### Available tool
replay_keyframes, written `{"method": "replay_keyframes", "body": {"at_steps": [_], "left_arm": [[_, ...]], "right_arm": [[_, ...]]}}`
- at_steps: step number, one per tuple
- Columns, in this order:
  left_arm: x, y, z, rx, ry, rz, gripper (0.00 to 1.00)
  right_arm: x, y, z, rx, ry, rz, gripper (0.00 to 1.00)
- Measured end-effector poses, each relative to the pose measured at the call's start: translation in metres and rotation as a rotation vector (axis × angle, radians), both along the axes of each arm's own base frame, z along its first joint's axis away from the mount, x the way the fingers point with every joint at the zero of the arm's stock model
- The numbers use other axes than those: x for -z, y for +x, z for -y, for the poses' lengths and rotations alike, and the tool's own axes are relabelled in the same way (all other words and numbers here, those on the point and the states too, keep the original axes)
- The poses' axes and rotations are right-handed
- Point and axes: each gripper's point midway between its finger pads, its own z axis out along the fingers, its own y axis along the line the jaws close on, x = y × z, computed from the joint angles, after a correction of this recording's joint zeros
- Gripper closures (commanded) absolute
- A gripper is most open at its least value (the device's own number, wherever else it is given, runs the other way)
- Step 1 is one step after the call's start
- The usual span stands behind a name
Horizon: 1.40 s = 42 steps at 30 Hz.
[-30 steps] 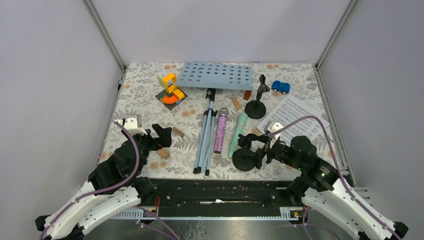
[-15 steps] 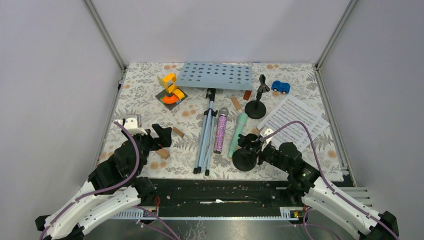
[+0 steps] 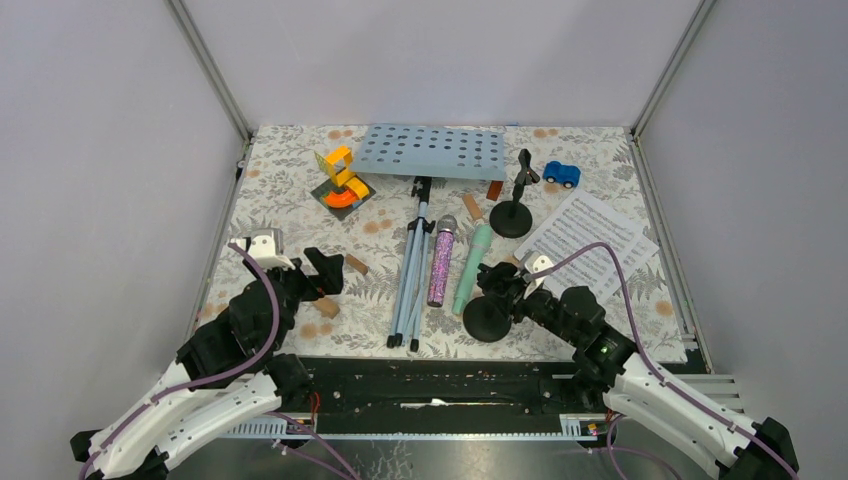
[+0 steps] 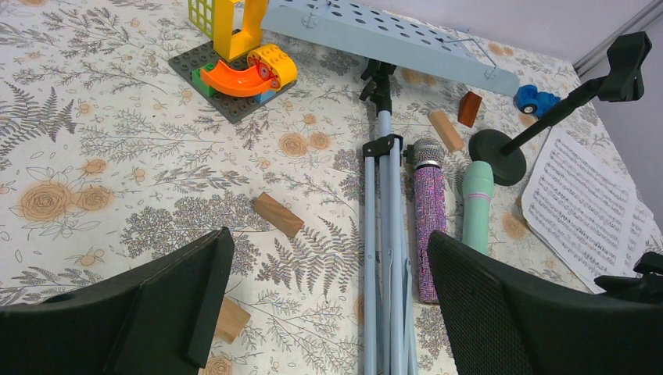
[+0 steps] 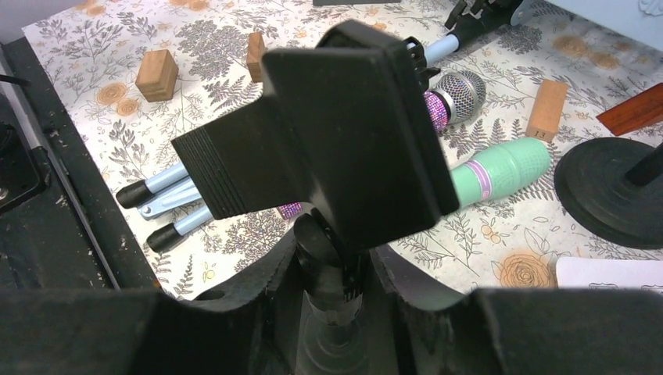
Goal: Pack up the instrument practice props
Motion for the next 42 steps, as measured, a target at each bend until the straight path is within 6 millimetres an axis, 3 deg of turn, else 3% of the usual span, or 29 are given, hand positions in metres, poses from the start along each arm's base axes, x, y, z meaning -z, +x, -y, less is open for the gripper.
{"method": "replay_keyframes", "body": {"at_steps": [4, 7, 15, 19, 24, 29, 37, 42], "left_arm": [[0.001, 0.001, 0.001, 0.0, 0.005, -0.004, 0.01], [0.003, 0.001, 0.001, 0.0, 0.011, -0.009, 0.01], [0.006, 0.003, 0.003, 0.0, 0.024, -0.019, 0.01], [0.006, 0.003, 0.004, 0.001, 0.028, -0.022, 0.01], [0.006, 0.003, 0.004, 0.0, 0.027, -0.022, 0.01], [0.006, 0.003, 0.004, 0.0, 0.026, -0.021, 0.01], [0.006, 0.003, 0.004, 0.001, 0.027, -0.022, 0.01], [0.006, 0.003, 0.004, 0.001, 0.027, -0.022, 0.01]], "right_arm": [[-0.002, 0.003, 0.005, 0.033, -0.001, -0.002, 1.0], [-0.012, 0.015, 0.019, 0.14, -0.031, -0.013, 1.0], [-0.104, 0.072, 0.077, 0.569, -0.057, 0.126, 1.0], [-0.122, 0.102, 0.113, 0.742, -0.081, 0.135, 1.0], [-0.102, 0.138, 0.169, 0.925, -0.102, 0.057, 1.0], [-0.075, 0.167, 0.197, 0.986, -0.066, -0.034, 1.0], [-0.048, 0.229, 0.21, 0.958, -0.005, -0.061, 1.0], [-0.055, 0.27, 0.203, 0.893, 0.039, -0.055, 1.0]]}}
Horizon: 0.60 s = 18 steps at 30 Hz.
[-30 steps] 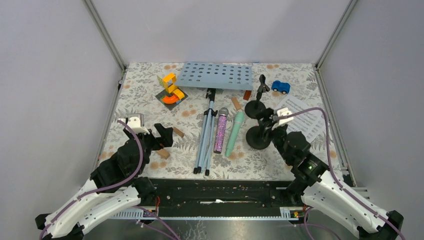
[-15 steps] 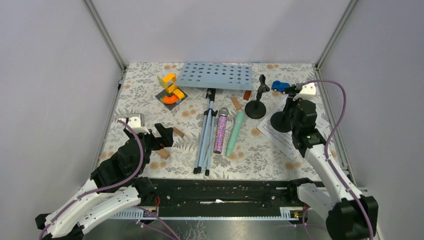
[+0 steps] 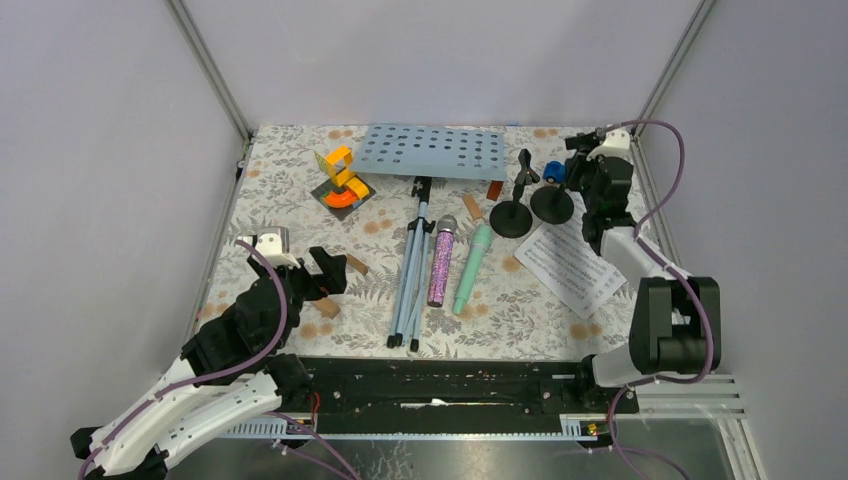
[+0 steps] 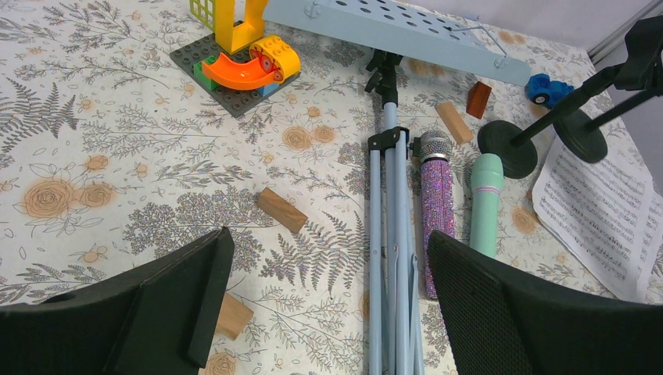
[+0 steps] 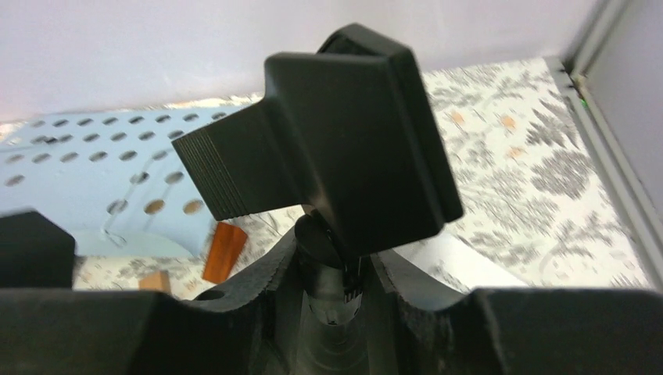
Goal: Pack up the instrument practice props
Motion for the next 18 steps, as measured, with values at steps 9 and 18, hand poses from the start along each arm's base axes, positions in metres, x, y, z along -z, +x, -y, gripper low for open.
{"method": "replay_keyframes", "body": {"at_steps": [9, 18], "left_arm": [[0.0, 0.0, 0.0, 0.0, 0.0, 0.0, 0.01], [0.0, 0.0, 0.0, -0.001, 0.001, -0.001, 0.01]], "right_arm": [[-0.005, 0.037, -0.021, -0.096, 0.076, 0.021, 1.0], [0.026, 0.068, -0.025, -0.105, 0.097, -0.049, 1.0]]}}
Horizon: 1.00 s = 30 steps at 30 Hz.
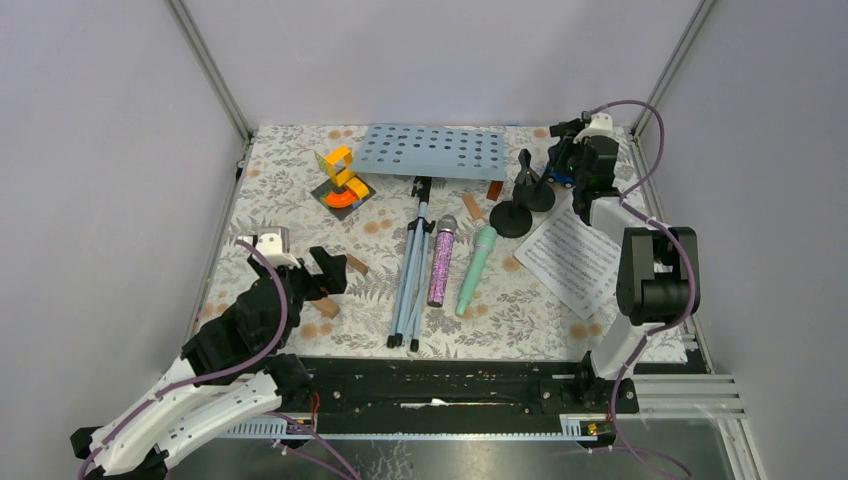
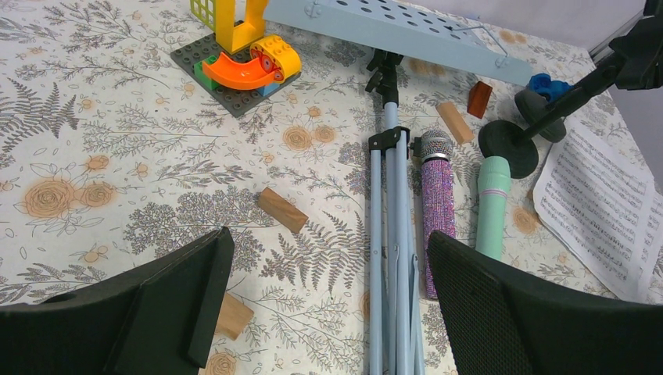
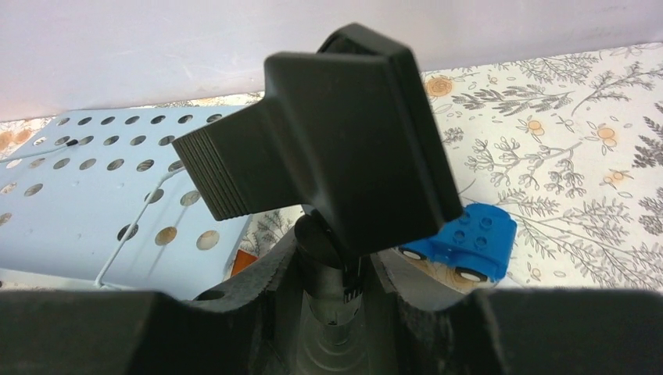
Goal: Pack up the instrument practice props
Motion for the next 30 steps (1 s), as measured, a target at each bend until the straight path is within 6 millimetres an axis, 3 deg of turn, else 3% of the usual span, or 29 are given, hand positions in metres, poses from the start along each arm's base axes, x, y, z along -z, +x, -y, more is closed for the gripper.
{"method": "replay_keyframes", "body": {"at_steps": [8, 15, 19, 21, 25, 30], "left_arm": [[0.002, 0.001, 0.001, -0.001, 0.011, -0.008, 0.01], [0.003, 0.001, 0.001, -0.004, 0.013, -0.009, 0.01], [0.004, 0.002, 0.002, -0.003, 0.018, -0.012, 0.01], [0.004, 0.002, 0.002, -0.003, 0.017, -0.012, 0.01], [0.004, 0.002, 0.001, -0.004, 0.017, -0.012, 0.01], [0.004, 0.002, 0.001, -0.004, 0.017, -0.012, 0.01]], "right_arm": [[0.005, 0.028, -0.001, -0.029, -0.045, -0.009, 1.0], [0.022, 0.032, -0.002, -0.064, -0.108, -0.027, 0.94], [0.022, 0.035, -0.001, -0.07, -0.128, -0.008, 0.88], [0.022, 0.035, 0.0, -0.071, -0.14, 0.008, 0.76], [0.023, 0.034, 0.0, -0.074, -0.151, 0.036, 0.44], [0.026, 0.03, -0.003, -0.094, -0.16, 0.068, 0.24]]}}
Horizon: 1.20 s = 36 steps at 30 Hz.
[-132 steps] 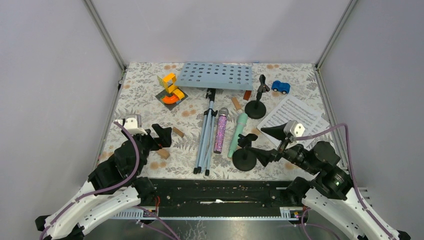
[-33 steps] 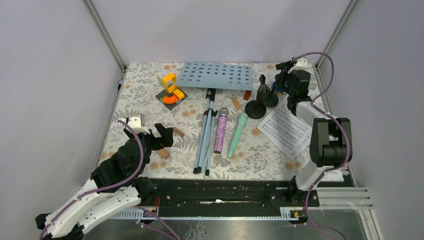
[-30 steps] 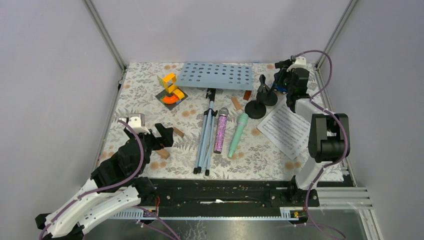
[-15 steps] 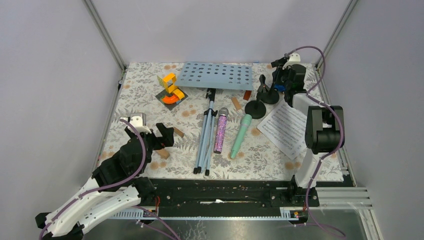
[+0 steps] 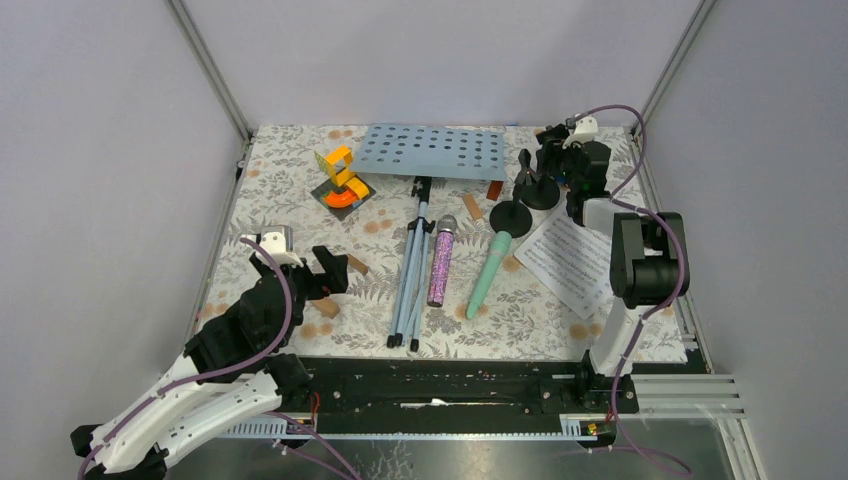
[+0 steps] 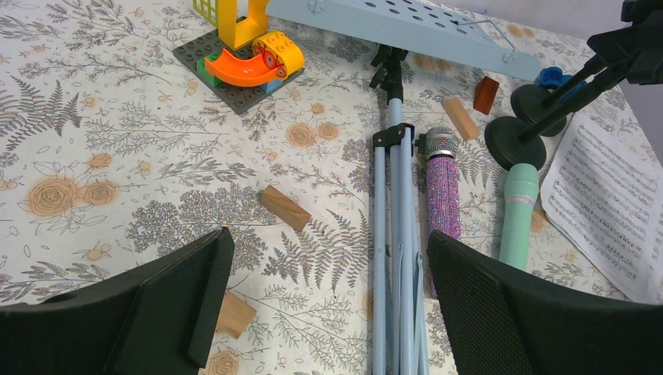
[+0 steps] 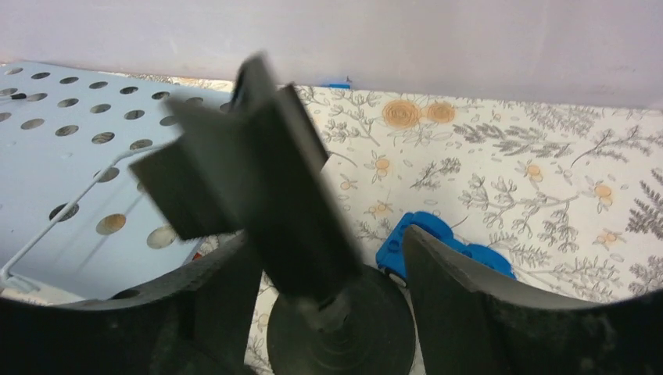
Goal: Pack up the instrument practice props
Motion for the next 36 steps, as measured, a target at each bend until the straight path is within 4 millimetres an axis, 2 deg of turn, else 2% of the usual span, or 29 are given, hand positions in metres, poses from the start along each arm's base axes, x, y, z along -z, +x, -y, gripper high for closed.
{"method": "replay_keyframes", "body": {"at_steps": [4, 8, 14, 16, 18, 19, 24, 27, 32, 36], "left_arm": [[0.0, 0.0, 0.0, 0.0, 0.0, 0.0, 0.01], [0.0, 0.0, 0.0, 0.0, 0.0, 0.0, 0.01], [0.0, 0.0, 0.0, -0.002, 0.001, 0.001, 0.01], [0.001, 0.0, 0.0, 0.0, 0.003, -0.002, 0.01], [0.003, 0.001, 0.001, 0.002, 0.012, -0.009, 0.01], [0.005, 0.002, 0.003, 0.004, 0.02, -0.018, 0.01], [0.018, 0.004, 0.009, 0.016, 0.077, -0.07, 0.01], [0.022, 0.005, 0.011, 0.014, 0.107, -0.101, 0.01], [0.019, 0.006, 0.011, 0.001, 0.094, -0.1, 0.01], [0.016, 0.006, 0.008, -0.009, 0.094, -0.088, 0.01]], "right_arm": [[0.002, -0.014, -0.001, 0.0, 0.008, -0.008, 0.15], [-0.018, -0.037, 0.001, 0.029, 0.054, 0.013, 0.12], [-0.063, -0.1, 0.023, 0.229, 0.262, 0.066, 0.09], [-0.07, -0.122, 0.028, 0.289, 0.347, 0.059, 0.08], [-0.071, -0.141, 0.029, 0.319, 0.411, 0.038, 0.01], [-0.071, -0.153, 0.027, 0.324, 0.438, 0.02, 0.0], [-0.069, -0.212, 0.008, 0.238, 0.475, -0.05, 0.0], [-0.08, -0.252, -0.003, 0.156, 0.473, -0.027, 0.0], [-0.105, -0.316, -0.018, 0.006, 0.397, 0.108, 0.0], [-0.114, -0.346, -0.025, -0.071, 0.318, 0.193, 0.0]]}}
